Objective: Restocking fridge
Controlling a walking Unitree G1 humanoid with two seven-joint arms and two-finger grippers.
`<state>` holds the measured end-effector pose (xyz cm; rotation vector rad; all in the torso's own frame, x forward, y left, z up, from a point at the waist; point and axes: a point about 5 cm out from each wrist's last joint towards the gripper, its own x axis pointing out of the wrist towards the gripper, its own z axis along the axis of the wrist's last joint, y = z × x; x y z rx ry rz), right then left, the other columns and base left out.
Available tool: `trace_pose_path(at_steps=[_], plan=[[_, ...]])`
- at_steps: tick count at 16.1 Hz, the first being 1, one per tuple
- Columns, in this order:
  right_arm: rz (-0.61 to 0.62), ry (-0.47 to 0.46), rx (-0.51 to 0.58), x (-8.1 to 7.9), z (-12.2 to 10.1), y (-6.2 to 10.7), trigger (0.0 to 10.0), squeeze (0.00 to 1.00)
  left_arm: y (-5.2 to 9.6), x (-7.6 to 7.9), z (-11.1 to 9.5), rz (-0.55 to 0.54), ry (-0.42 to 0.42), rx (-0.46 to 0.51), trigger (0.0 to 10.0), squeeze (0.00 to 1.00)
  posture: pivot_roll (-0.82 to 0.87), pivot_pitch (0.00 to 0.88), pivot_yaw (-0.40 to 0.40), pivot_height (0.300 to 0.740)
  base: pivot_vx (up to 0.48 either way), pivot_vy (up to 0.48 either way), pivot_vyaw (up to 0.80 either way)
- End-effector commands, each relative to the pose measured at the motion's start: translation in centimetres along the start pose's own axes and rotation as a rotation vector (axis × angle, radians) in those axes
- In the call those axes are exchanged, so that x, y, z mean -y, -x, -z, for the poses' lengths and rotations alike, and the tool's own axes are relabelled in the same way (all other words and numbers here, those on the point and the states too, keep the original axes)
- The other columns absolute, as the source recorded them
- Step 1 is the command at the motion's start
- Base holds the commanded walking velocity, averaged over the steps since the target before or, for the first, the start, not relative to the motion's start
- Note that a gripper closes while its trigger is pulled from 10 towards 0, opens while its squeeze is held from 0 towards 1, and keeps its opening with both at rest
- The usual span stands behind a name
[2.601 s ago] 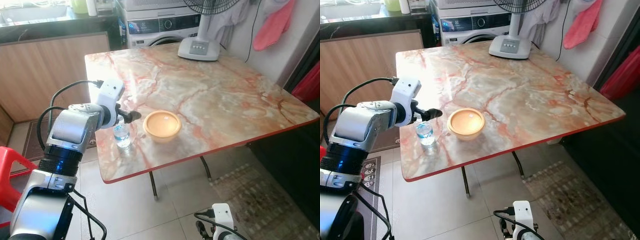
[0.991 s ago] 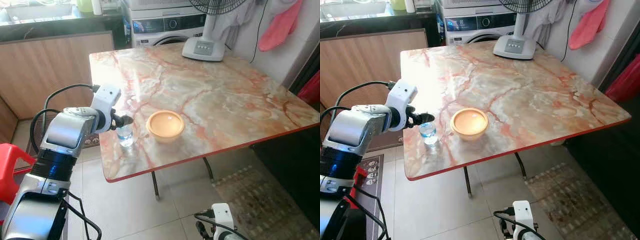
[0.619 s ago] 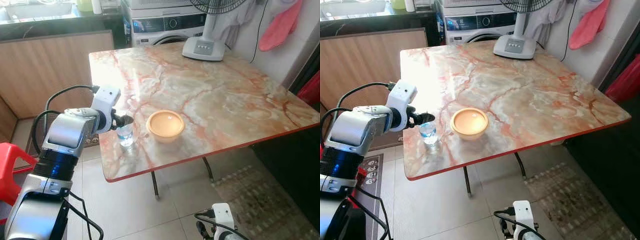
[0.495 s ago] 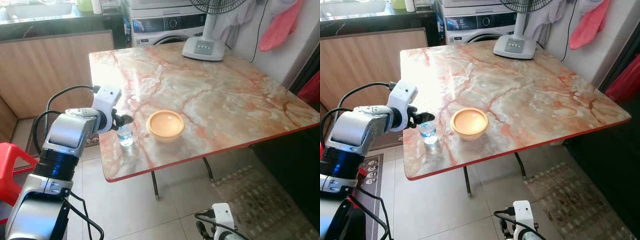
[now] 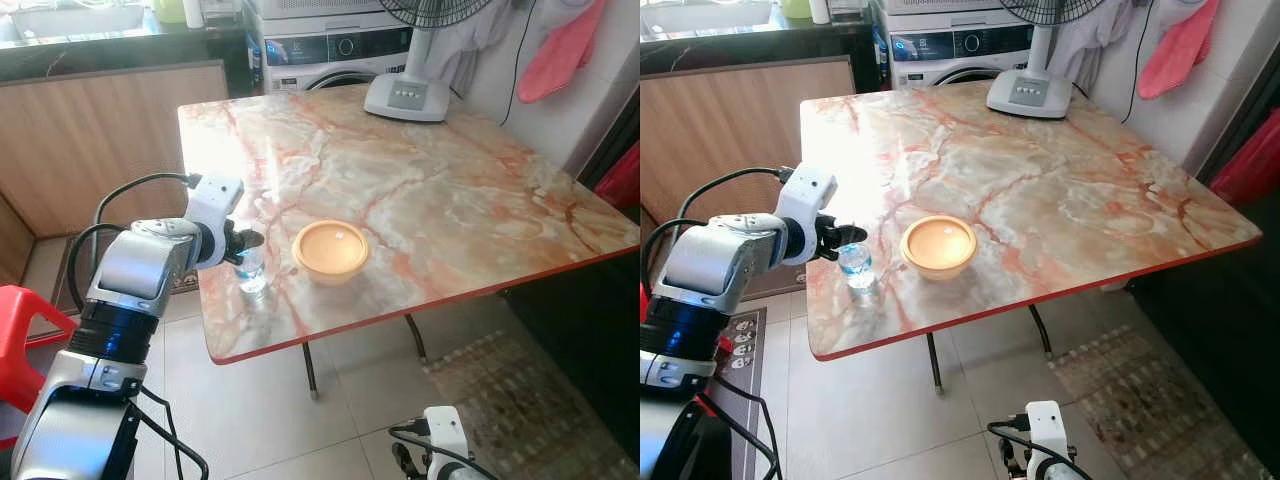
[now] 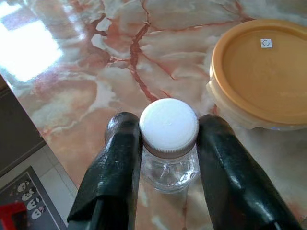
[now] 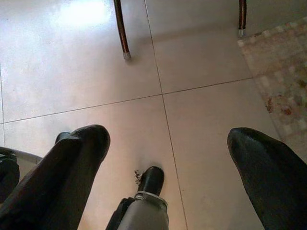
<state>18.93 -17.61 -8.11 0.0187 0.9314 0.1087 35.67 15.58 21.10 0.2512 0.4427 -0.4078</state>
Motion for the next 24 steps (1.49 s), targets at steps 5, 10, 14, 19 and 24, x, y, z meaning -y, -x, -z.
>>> trace_pose_path(at_steps=[5,10,14,19,24], plan=[[0.000,0.009,-0.007,0.1,-0.1,0.0,10.0,0.00,0.0,-0.3,0.6,-0.017,0.001,-0.011,0.0,0.00,0.17,0.000,-0.038,0.740,0.000,0.000,0.00],[-0.001,0.007,-0.008,0.0,-0.1,0.0,10.0,0.00,0.4,-1.7,-0.4,-0.132,-0.019,0.048,0.0,0.00,0.17,0.000,-0.037,0.740,0.000,0.000,0.00],[0.000,0.006,-0.007,0.0,-0.1,-0.1,10.0,0.00,2.8,-6.5,-1.6,-0.389,0.010,0.124,0.0,0.00,0.17,0.000,-0.032,0.740,0.000,0.000,0.00],[-0.003,0.004,-0.010,-0.1,-0.1,-0.1,10.0,0.00,7.0,-14.5,5.9,-0.829,0.008,-0.045,10.0,0.00,0.17,0.000,-0.029,0.740,0.000,0.000,0.00],[0.003,0.005,-0.009,-0.1,-0.1,-0.1,10.0,0.00,7.0,-13.4,19.1,-0.862,0.213,-0.199,10.0,0.00,0.16,0.000,-0.025,0.740,0.000,0.000,0.00]])
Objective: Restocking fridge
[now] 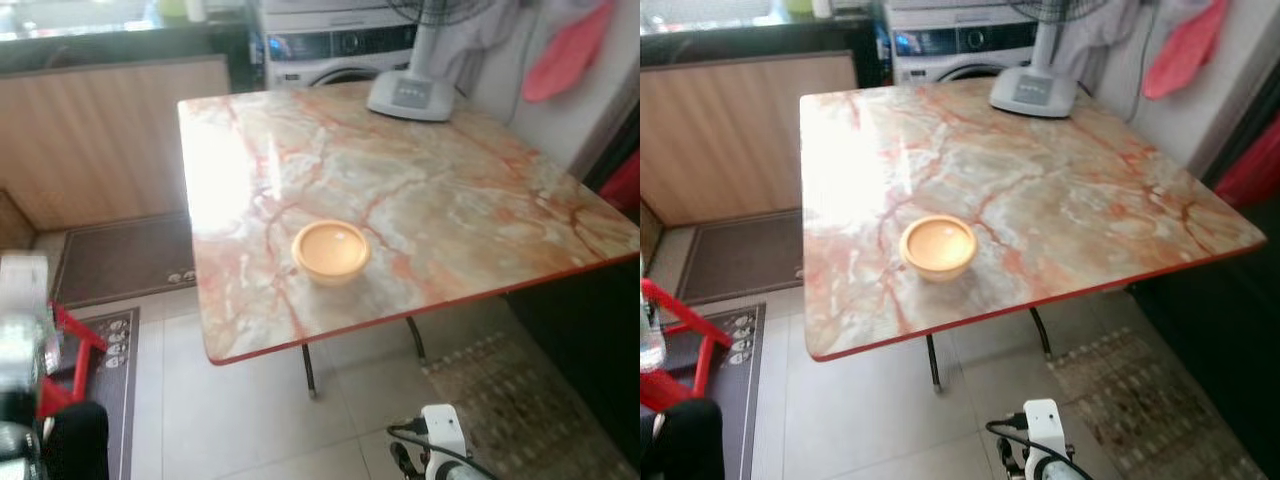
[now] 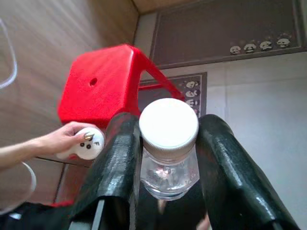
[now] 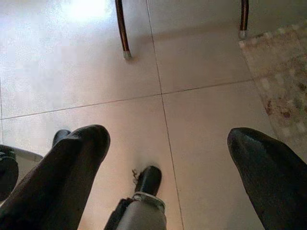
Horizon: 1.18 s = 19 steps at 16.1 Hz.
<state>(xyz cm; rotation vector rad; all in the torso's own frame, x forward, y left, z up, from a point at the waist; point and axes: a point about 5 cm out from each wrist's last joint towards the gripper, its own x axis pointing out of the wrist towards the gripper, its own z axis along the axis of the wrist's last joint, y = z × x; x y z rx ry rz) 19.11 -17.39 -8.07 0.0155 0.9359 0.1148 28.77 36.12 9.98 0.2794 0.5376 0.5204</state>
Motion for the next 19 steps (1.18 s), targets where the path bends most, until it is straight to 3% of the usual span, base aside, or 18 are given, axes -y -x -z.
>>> trace_pose_path(at_steps=[1,3,5,7,8,9,11,13,16,19], plan=[[0.009,-0.001,-0.003,0.1,0.1,0.0,10.0,0.00,0.1,1.7,2.2,0.079,0.044,-0.006,10.0,0.00,0.16,0.000,-0.025,0.740,0.000,0.000,0.00],[0.016,-0.001,-0.004,0.1,0.1,0.0,10.0,0.00,0.7,4.1,6.4,0.155,0.047,-0.087,10.0,0.00,0.15,0.000,-0.028,0.740,0.000,0.000,0.00],[0.017,0.002,-0.006,0.2,0.1,0.0,10.0,0.00,1.4,5.4,9.6,0.174,0.081,-0.170,10.0,0.00,0.15,0.000,-0.032,0.740,0.000,0.000,0.00],[0.025,0.008,0.003,0.3,0.0,0.0,10.0,0.00,3.0,7.8,13.2,0.244,0.005,-0.238,10.0,0.00,0.14,0.000,-0.035,0.740,0.000,0.000,0.00],[0.026,0.008,0.003,0.3,0.0,0.0,10.0,0.00,3.4,8.5,13.9,0.258,0.018,-0.248,10.0,0.00,0.14,0.000,-0.036,0.740,0.000,0.000,0.00],[0.029,0.007,0.003,0.3,0.0,0.1,10.0,0.00,4.1,9.8,14.7,0.296,-0.045,-0.234,10.0,0.00,0.13,0.000,-0.036,0.740,0.000,0.000,0.00],[0.036,-0.004,0.008,0.4,0.1,0.1,10.0,0.00,4.5,10.4,15.1,0.277,-0.071,-0.221,10.0,0.00,0.13,0.000,-0.040,0.740,0.000,0.000,0.00],[0.041,-0.013,0.005,0.4,0.2,0.1,10.0,0.00,5.3,11.8,15.9,0.343,-0.199,-0.225,10.0,0.00,0.11,0.000,-0.034,0.740,0.000,0.000,0.00],[0.054,-0.042,0.005,0.4,0.4,0.1,10.0,0.00,5.4,12.4,15.8,0.373,-0.173,-0.216,10.0,0.00,0.10,0.000,-0.037,0.740,0.000,0.000,0.00],[0.067,-0.062,0.005,0.5,0.6,0.2,10.0,0.00,5.5,12.3,16.0,0.348,-0.208,-0.219,10.0,0.00,0.10,0.000,-0.047,0.740,0.000,0.000,0.00]])
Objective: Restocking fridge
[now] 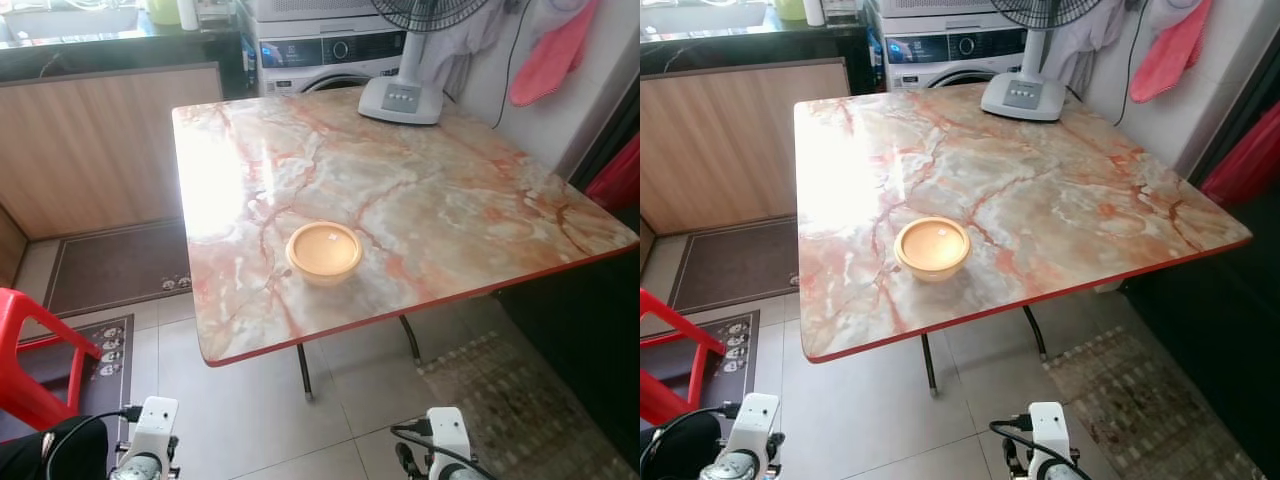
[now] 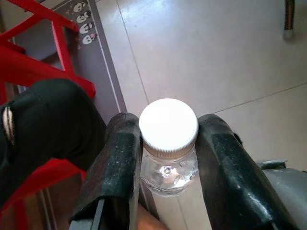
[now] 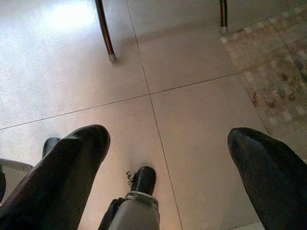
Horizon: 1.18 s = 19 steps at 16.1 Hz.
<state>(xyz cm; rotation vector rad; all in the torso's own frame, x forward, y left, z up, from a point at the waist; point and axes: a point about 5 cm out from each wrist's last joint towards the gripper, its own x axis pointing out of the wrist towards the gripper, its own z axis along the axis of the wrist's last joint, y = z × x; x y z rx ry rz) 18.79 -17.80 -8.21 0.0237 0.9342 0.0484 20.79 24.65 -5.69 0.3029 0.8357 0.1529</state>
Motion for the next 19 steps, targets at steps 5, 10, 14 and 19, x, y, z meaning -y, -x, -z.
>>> trace_pose_path(at_steps=[5,10,14,19], plan=[[0.015,-0.044,0.008,0.0,0.2,0.1,10.0,0.00,0.2,-0.5,1.0,-0.025,0.030,-0.010,10.0,0.00,0.11,0.000,-0.045,0.740,0.000,0.000,0.00],[0.015,-0.056,0.014,-0.1,0.0,0.0,10.0,0.00,0.4,-0.7,1.7,-0.032,0.070,-0.042,10.0,0.00,0.11,0.000,-0.044,0.740,0.000,0.000,0.00],[0.011,-0.060,0.014,-0.1,0.0,0.0,10.0,0.00,0.5,-0.2,2.3,-0.024,0.067,-0.076,10.0,0.00,0.11,0.000,-0.044,0.740,0.000,0.211,0.00],[0.012,-0.056,0.016,0.0,-0.1,0.0,10.0,0.00,0.6,0.0,2.9,-0.020,0.074,-0.105,10.0,0.00,0.11,0.000,-0.047,0.740,0.000,0.285,0.00]])
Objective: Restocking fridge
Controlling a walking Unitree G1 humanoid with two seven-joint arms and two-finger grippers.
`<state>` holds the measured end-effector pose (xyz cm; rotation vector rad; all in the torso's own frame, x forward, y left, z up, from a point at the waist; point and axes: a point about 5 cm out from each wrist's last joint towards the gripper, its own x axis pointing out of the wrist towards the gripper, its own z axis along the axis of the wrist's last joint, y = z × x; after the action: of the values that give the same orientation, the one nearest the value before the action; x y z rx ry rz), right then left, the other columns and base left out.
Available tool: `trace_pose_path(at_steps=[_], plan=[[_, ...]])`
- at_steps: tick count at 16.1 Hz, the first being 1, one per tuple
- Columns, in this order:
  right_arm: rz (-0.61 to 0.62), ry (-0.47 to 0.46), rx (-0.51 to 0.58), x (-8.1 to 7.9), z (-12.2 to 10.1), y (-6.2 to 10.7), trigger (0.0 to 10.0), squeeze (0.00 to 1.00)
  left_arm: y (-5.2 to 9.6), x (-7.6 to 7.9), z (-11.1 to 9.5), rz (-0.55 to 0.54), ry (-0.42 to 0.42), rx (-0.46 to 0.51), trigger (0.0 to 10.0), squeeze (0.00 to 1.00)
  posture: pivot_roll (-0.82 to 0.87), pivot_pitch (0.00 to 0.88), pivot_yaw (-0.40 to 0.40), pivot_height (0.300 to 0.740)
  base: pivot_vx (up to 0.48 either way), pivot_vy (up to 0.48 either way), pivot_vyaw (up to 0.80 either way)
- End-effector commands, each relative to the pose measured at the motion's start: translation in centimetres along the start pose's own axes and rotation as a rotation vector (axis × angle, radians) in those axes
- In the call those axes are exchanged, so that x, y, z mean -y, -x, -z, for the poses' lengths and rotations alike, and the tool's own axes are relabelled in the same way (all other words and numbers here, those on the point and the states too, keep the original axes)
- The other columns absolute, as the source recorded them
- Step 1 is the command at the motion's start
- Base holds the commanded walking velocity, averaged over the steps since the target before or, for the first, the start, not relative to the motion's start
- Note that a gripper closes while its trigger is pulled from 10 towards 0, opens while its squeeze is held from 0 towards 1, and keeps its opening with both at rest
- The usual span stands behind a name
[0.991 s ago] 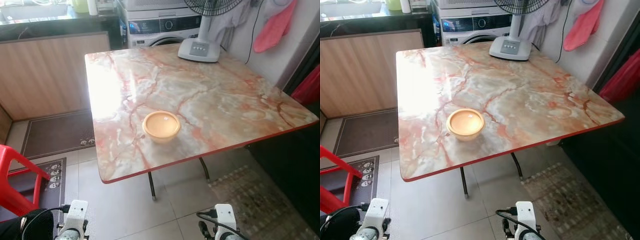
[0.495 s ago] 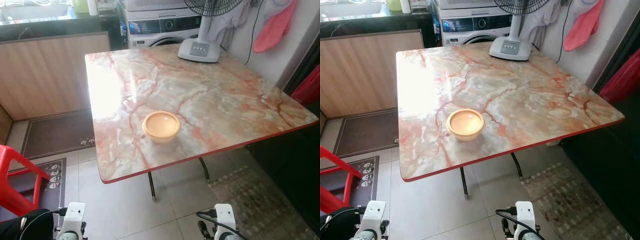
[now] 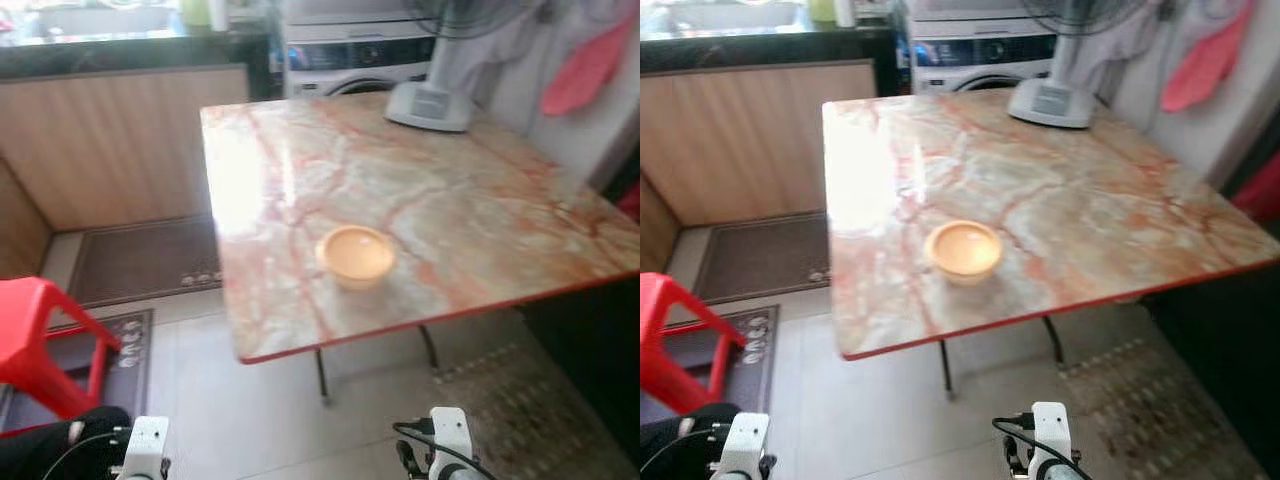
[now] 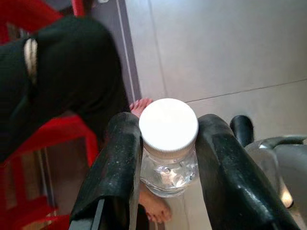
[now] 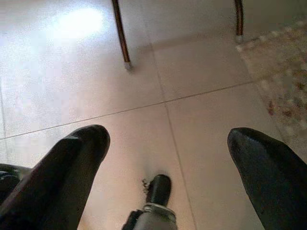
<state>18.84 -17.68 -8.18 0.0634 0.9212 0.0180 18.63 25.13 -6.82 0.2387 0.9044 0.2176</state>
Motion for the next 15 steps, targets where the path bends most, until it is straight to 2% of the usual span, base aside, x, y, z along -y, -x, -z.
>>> trace_pose_path(at_steps=[1,8,9,12,15], plan=[[0.004,-0.008,0.001,0.10,-0.06,0.00,10.0,0.00,0.09,0.06,0.60,0.002,0.000,-0.028,10.0,0.00,0.11,0.000,-0.046,0.740,0.000,0.285,0.00],[0.009,-0.019,-0.004,0.12,-0.03,-0.01,10.0,0.00,0.19,-0.17,1.22,-0.004,0.019,-0.056,10.0,0.00,0.11,0.000,-0.048,0.740,0.000,0.040,0.00],[0.006,-0.015,-0.010,0.11,0.00,-0.01,10.0,0.00,0.10,0.03,0.65,-0.010,0.039,-0.032,10.0,0.00,0.11,0.000,-0.048,0.740,0.000,0.000,-0.80],[0.001,-0.010,-0.014,0.09,0.01,-0.02,10.0,0.00,0.12,-0.18,0.81,-0.016,0.052,-0.039,10.0,0.00,0.11,0.000,-0.048,0.740,0.000,0.114,-0.80],[0.000,-0.007,-0.015,0.10,0.01,-0.02,10.0,0.00,0.14,-0.26,0.94,-0.014,0.034,-0.042,10.0,0.00,0.11,0.000,-0.048,0.740,0.000,0.115,-0.80]])
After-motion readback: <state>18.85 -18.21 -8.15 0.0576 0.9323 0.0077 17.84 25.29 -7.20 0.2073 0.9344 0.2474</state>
